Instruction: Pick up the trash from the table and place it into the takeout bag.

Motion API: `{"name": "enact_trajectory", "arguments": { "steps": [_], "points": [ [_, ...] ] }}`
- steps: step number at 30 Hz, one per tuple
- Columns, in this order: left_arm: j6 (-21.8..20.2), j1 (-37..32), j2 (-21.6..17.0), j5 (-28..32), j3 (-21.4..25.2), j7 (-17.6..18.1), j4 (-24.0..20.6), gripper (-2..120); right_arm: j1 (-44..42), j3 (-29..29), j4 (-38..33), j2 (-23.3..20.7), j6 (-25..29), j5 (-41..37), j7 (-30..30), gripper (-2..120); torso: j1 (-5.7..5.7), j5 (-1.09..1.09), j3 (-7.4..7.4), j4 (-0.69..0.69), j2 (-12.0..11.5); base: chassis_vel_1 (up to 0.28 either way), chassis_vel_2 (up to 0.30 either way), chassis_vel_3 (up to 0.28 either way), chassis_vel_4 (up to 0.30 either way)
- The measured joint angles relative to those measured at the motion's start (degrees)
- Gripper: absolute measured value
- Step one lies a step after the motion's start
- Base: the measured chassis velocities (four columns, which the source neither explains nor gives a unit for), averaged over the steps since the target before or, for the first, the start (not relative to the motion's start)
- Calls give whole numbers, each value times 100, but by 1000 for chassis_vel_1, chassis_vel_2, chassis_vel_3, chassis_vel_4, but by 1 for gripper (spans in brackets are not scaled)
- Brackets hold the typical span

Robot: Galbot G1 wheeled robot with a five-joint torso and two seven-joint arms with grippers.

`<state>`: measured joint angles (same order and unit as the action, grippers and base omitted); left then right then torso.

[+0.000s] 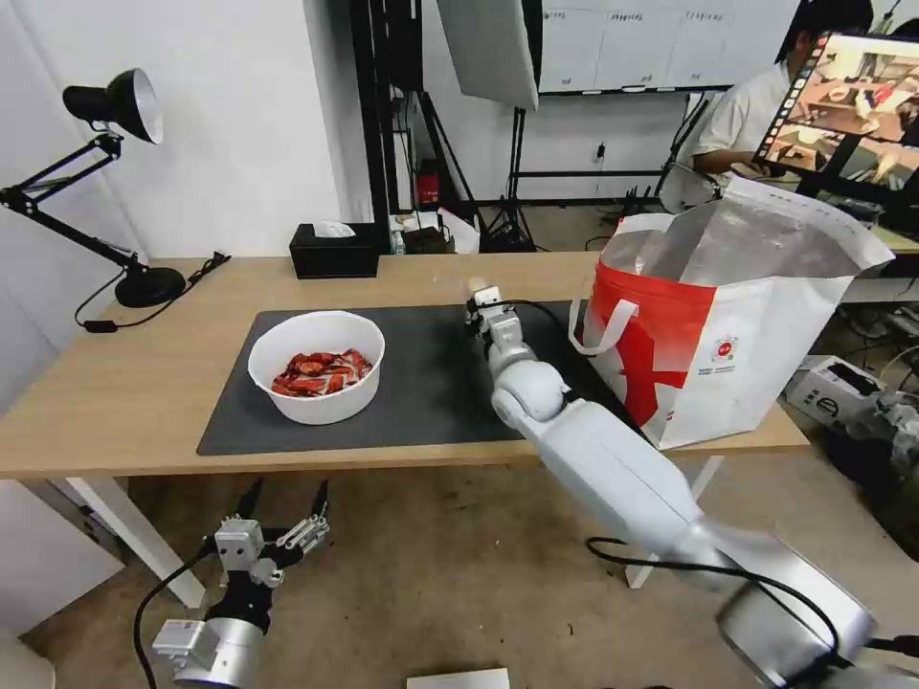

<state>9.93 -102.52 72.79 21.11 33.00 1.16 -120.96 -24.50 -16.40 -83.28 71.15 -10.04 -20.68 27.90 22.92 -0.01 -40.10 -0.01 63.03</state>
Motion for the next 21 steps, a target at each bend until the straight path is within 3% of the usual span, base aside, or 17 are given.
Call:
{"name": "enact_trajectory", "arguments": {
  "steps": [9, 18, 21],
  "points": [
    [0, -86, 24, -56, 32, 4, -86, 100, -614, 283, -1566, -348, 95, 372, 490, 7, 0, 0, 0, 1, 0, 0, 0, 0, 0],
    [5, -141, 36, -75, 67, 5, -129, 100, -1047, 780, -2274, -597, 160, 919, 568, 7, -1, 0, 0, 1, 0, 0, 0, 0, 0],
    [20, -159, 69, -139, 47, 6, -134, 100, -1154, 1092, -2642, -839, -120, 745, 631, 7, 0, 0, 0, 0, 0, 0, 0, 0, 0]
  ]
}}
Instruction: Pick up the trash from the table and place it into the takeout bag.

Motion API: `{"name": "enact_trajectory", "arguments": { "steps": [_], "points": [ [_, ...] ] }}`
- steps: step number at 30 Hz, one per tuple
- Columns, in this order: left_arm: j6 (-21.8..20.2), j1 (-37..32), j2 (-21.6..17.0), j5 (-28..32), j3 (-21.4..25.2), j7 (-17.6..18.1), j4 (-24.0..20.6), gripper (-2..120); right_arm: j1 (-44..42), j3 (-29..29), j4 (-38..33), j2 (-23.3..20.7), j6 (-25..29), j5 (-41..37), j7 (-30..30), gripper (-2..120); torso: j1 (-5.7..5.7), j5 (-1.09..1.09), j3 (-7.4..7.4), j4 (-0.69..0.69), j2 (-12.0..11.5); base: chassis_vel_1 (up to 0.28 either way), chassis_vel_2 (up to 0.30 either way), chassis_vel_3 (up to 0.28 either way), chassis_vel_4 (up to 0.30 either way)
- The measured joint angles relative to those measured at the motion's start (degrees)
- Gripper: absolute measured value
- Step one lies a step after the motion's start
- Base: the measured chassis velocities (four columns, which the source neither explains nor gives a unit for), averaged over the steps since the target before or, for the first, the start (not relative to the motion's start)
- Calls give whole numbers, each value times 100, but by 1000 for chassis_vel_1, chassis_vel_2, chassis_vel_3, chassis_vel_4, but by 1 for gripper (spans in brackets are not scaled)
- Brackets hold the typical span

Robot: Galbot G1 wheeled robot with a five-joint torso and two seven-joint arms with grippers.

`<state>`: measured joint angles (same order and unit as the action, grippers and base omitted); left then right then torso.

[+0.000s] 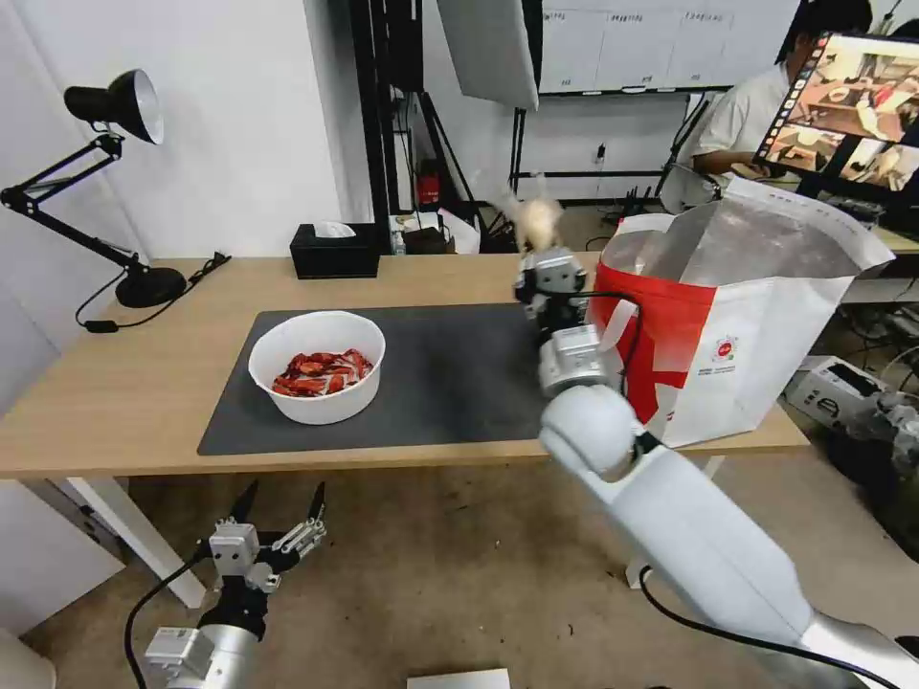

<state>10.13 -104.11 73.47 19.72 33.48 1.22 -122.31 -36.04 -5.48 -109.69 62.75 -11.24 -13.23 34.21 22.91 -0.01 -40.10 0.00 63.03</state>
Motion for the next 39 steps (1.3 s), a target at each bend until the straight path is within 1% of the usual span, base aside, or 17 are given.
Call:
{"name": "enact_trajectory", "arguments": {
  "steps": [1, 3, 4, 5, 7, 8, 11, 17, 23, 28, 29, 30, 33, 34, 37, 38, 39],
  "points": [
    [0, 0, 0, 0, 0, 0, 0, 100, 0, 0, 0, 0, 0, 0, 0, 7, 0, 0, 0, 0, 0, 0, 0, 0, 0],
    [5, -17, 45, -57, -55, -1, -24, 100, -97, 447, -289, -392, -199, -185, 54, 7, 0, -1, 0, 0, 0, 0, 0, 0, 0],
    [5, -17, 45, -57, -55, -1, -24, 100, -97, 447, -289, -392, -199, -185, 54, 7, 0, -1, 0, 0, 0, 0, 0, 0, 0],
    [5, -14, 47, -70, -77, -1, -25, 100, -125, 688, -359, -602, -306, -328, 94, 7, 0, -1, 0, 0, 0, 0, 0, 0, 0],
    [5, -9, 42, -74, -86, -1, -28, 100, -136, 797, -376, -700, -358, -411, 105, 7, 0, -1, 0, 0, 0, 0, 0, 0, 0],
    [5, 0, 28, -76, -96, -1, -40, 100, -153, 1003, -379, -876, -456, -591, 133, 7, 0, 0, 0, 0, 0, 0, 0, 0, 0],
    [5, 10, 3, -76, -103, 0, -53, 100, -195, 1318, -368, -1178, -674, -1096, 194, 7, 0, -1, 0, -1, 0, 0, 0, 0, 0],
    [5, 14, -12, -76, -117, 0, -56, 100, -337, 1537, -332, -1350, -888, -1637, 283, 7, 0, -1, -1, 0, 0, 0, 0, 0, 0],
    [5, 29, -18, -72, -137, -1, -52, 100, -437, 1570, -334, -1356, -919, -1753, 292, 7, 0, 0, 0, 0, 0, 0, 0, 0, 0],
    [-2, 36, -25, -63, -131, -1, -66, 100, -437, 1574, -343, -1420, -1078, -1913, 293, 8, 1, 1, 0, 0, 0, 0, 0, 0, 0],
    [-5, 36, -27, -61, -125, -1, -72, 100, -425, 1574, -355, -1435, -1113, -1976, 293, 11, 0, 1, -1, 0, 0, 0, 0, 0, 0],
    [-5, 36, -27, -61, -125, -1, -72, 100, -425, 1574, -355, -1435, -1113, -1976, 293, 11, 0, 1, -1, 0, 0, 0, 0, 0, 0],
    [-15, 32, -29, -59, -114, 0, -89, 100, -377, 1577, -414, -1492, -1212, -2144, 286, 25, 0, 1, 0, 0, 0, 0, 0, 0, 0],
    [-15, 32, -29, -59, -114, 0, -89, 100, -377, 1577, -414, -1492, -1212, -2144, 286, 25, 0, 1, 0, 0, 0, 0, 0, 0, 0],
    [-23, 25, -26, -59, -112, 0, -120, 100, -343, 1577, -426, -1530, -1258, -2230, 278, 41, 1, 1, -1, 0, 0, 0, 0, 0, 0],
    [-23, 25, -26, -59, -112, 0, -120, 100, -343, 1577, -426, -1530, -1258, -2230, 278, 41, 1, 1, -1, 0, 0, 0, 0, 0, 0],
    [-27, 20, -25, -59, -112, 0, -132, 100, -336, 1577, -426, -1540, -1263, -2246, 275, 44, 1, 0, 0, 0, 0, 0, 0, 0, 0]
  ]
}}
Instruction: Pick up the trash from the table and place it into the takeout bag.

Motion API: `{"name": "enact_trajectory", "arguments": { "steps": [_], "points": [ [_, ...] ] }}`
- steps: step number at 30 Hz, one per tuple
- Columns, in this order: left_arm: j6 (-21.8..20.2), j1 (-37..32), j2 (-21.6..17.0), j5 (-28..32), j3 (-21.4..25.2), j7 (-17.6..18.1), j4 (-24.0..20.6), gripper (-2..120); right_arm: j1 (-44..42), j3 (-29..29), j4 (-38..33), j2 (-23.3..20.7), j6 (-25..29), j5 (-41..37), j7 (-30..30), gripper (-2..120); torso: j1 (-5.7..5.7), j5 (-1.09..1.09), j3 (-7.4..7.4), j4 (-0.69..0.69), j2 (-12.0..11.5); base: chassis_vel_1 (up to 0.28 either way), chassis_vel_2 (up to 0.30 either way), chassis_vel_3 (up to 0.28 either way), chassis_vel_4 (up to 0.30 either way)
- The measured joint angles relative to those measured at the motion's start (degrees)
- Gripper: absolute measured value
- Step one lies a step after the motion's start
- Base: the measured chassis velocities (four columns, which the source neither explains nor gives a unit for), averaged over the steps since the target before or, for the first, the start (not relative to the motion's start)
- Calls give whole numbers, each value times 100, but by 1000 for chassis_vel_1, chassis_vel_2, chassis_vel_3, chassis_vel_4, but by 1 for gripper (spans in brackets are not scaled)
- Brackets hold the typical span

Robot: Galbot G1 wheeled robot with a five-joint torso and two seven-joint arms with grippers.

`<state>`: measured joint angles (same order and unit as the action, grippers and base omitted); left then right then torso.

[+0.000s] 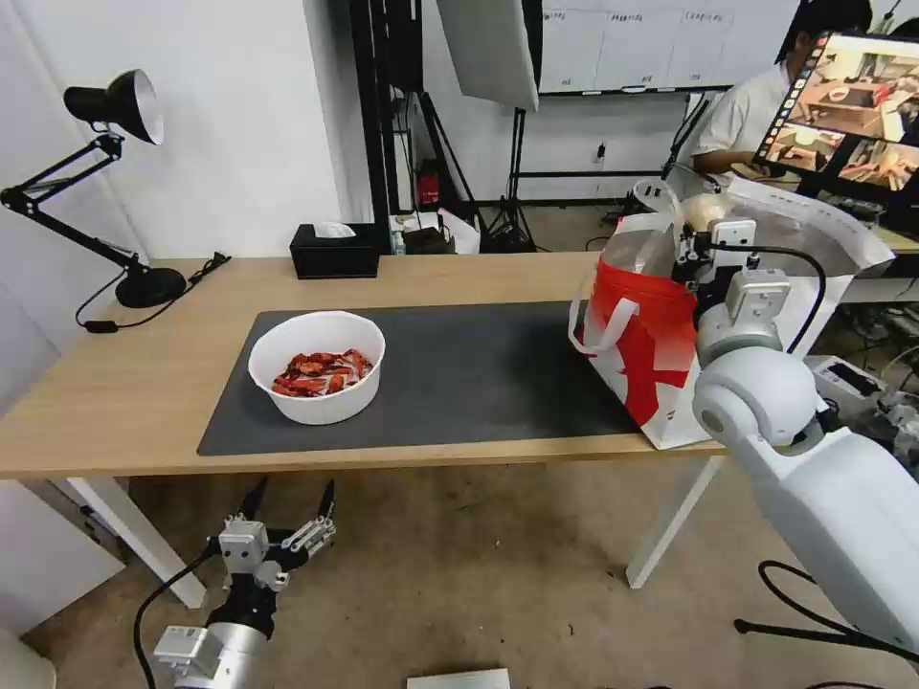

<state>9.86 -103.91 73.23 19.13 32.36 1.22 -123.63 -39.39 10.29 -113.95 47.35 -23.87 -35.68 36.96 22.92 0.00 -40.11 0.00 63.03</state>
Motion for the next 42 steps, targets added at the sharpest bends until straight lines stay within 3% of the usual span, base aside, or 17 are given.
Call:
{"name": "enact_trajectory", "arguments": {
  "steps": [2, 6, 8, 10, 12, 16, 29, 32, 38, 40, 42],
  "points": [
    [-5, -21, 4, 0, 6, 0, -40, 100, 11, 7, -5, -28, -11, -58, -1, 56, 0, 0, 0, 0, 0, 0, 0, 0, 0],
    [-6, -40, 7, 0, 17, 0, -67, 100, 11, 8, -29, -48, -15, -94, -1, 64, 0, 0, 0, 0, 0, 0, 0, 0, 0],
    [-7, -73, 16, -1, 25, 0, -117, 100, -1, 8, -66, -78, -16, -123, -3, 76, 0, 0, 0, 0, 0, 0, 0, 0, 0],
    [-7, -77, 18, -2, 25, 0, -125, 100, -2, 8, -71, -82, -17, -126, -4, 77, 0, 0, 0, 0, 0, 0, 0, 0, 0],
    [-8, -107, 30, -11, 29, 0, -178, 100, -21, 17, -131, -122, -17, -160, -11, 90, 0, 0, 0, 0, 0, 0, 0, 0, 0],
    [-8, -127, 29, -16, 38, 1, -244, 100, -85, 35, -211, -168, -17, -234, -17, 99, 0, 0, 0, 0, 0, 0, 0, 0, 0],
    [-15, -139, -1, -16, 62, 5, -303, 100, -303, 191, -372, -240, 213, -353, -130, 100, 0, 0, 0, 0, 0, 0, 0, 0, 0],
    [-15, -130, -2, -14, 63, 10, -318, 100, -434, 309, -606, -328, 736, -732, -495, 100, 0, 0, 0, 0, 0, 0, 0, 0, 0],
    [-16, -128, -1, -13, 66, 14, -322, 100, -894, 598, -1065, -442, 1044, -1250, -1066, 100, 0, 1, 0, 0, 0, 0, 0, 0, 0],
    [-20, -130, 0, -13, 73, 15, -322, 100, -1481, 909, -1447, -485, 1204, -1569, -1602, 100, 0, 0, 0, 0, 0, 0, 0, 0, 0],
    [-20, -130, 3, -13, 74, 16, -323, 100, -1666, 977, -1542, -490, 1240, -1624, -1724, 100, 0, 0, 0, -1, 0, 0, 0, 0, 0]
  ]
}}
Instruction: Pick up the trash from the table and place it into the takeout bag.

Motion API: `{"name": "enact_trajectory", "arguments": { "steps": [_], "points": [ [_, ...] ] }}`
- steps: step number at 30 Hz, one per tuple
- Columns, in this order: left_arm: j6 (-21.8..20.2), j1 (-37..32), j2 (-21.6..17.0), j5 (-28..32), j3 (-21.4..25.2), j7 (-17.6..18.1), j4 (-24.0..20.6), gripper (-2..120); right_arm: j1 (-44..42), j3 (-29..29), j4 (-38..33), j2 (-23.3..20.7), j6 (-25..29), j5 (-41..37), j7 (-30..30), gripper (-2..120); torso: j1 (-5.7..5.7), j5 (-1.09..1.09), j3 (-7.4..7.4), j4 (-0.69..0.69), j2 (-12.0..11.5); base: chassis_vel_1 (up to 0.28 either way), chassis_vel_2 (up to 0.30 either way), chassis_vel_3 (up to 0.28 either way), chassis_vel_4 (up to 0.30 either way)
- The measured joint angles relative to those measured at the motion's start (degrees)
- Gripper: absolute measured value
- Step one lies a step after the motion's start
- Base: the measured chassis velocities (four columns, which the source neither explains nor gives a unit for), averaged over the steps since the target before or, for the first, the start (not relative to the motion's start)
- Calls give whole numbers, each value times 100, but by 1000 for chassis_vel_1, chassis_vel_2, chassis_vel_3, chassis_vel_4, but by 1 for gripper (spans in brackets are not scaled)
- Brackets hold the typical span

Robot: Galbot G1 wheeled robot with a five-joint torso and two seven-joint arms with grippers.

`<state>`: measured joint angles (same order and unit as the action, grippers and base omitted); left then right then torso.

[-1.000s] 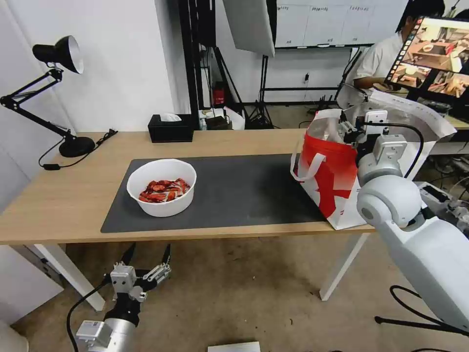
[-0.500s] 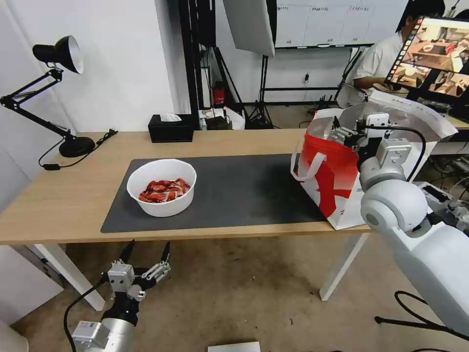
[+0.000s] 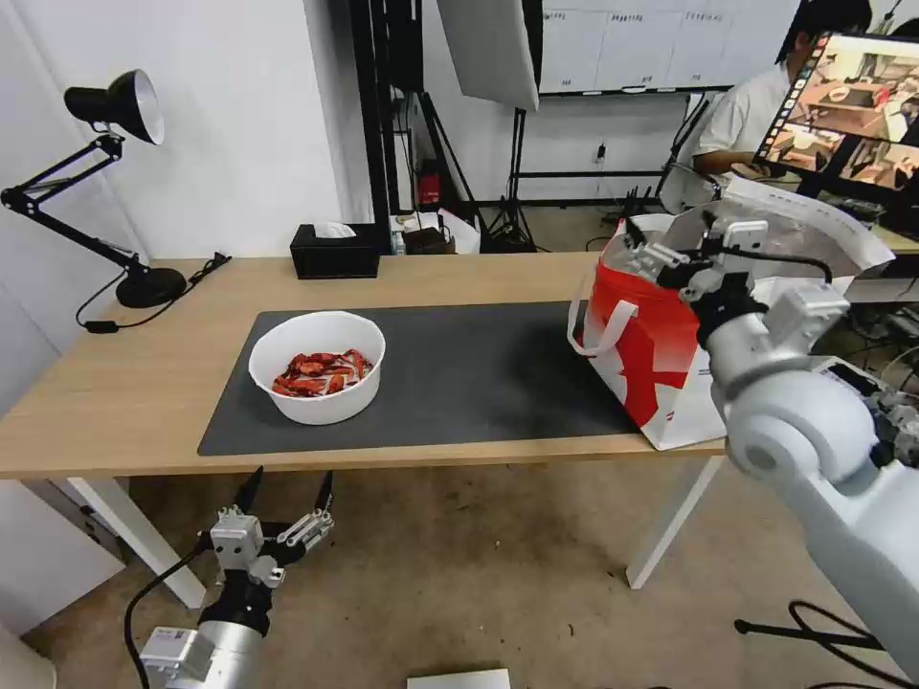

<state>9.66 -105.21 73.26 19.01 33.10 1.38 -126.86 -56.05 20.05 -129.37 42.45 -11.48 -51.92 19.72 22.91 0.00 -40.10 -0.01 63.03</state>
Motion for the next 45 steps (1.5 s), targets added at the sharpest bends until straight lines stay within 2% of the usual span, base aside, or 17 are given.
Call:
{"name": "enact_trajectory", "arguments": {
  "steps": [2, 3, 6, 7, 10, 11, 14, 15, 18, 29, 45],
  "points": [
    [2, 25, 31, 0, -30, -2, 22, 100, -540, 226, -218, -6, 77, -43, -257, 100, 0, 0, 1, 1, 0, 0, 0, 0, 0],
    [2, 25, 31, 0, -30, -2, 22, 100, -540, 226, -218, -6, 77, -43, -257, 100, 0, 0, 1, 1, 0, 0, 0, 0, 0],
    [7, 54, 50, 0, -52, -6, 50, 100, -1702, 556, -425, 236, 435, 451, -758, 100, 0, -1, 0, 0, 0, 0, 0, 0, 0],
    [7, 54, 50, 0, -52, -6, 50, 100, -1702, 556, -425, 236, 435, 451, -758, 100, 0, -1, 0, 0, 0, 0, 0, 0, 0],
    [26, 61, 40, 7, -49, -8, 68, 100, -2775, 682, -421, 684, 1109, 1213, -1268, 100, 0, -1, 1, 0, 0, 0, 0, 0, 0],
    [26, 61, 40, 7, -49, -8, 68, 100, -2775, 682, -421, 684, 1109, 1213, -1268, 100, 0, -1, 1, 0, 0, 0, 0, 0, 0],
    [44, 74, 33, 16, -49, -13, 90, 100, -3573, 700, -256, 1143, 1672, 1784, -1537, 100, -1, 0, 0, -1, 0, 0, 0, 0, 0],
    [44, 74, 33, 16, -49, -13, 90, 100, -3573, 700, -256, 1143, 1672, 1784, -1537, 100, -1, 0, 0, -1, 0, 0, 0, 0, 0],
    [51, 99, 21, 18, -79, -16, 117, 100, -4062, 668, -10, 1497, 2180, 2358, -1688, 100, 0, 0, 0, 0, 0, 0, 0, 0, 0],
    [63, 129, -1, 20, -133, -24, 175, 100, -4184, 374, 718, 1968, 2503, 2909, -1666, 100, 0, 0, 0, 1, 0, 0, 0, 0, 0],
    [101, 71, 58, 12, -97, -38, 234, 100, -3914, 142, 957, 1918, 2387, 2983, -1521, 100, 0, 0, 0, 1, -1, 0, 0, 0, 0]
  ]
}}
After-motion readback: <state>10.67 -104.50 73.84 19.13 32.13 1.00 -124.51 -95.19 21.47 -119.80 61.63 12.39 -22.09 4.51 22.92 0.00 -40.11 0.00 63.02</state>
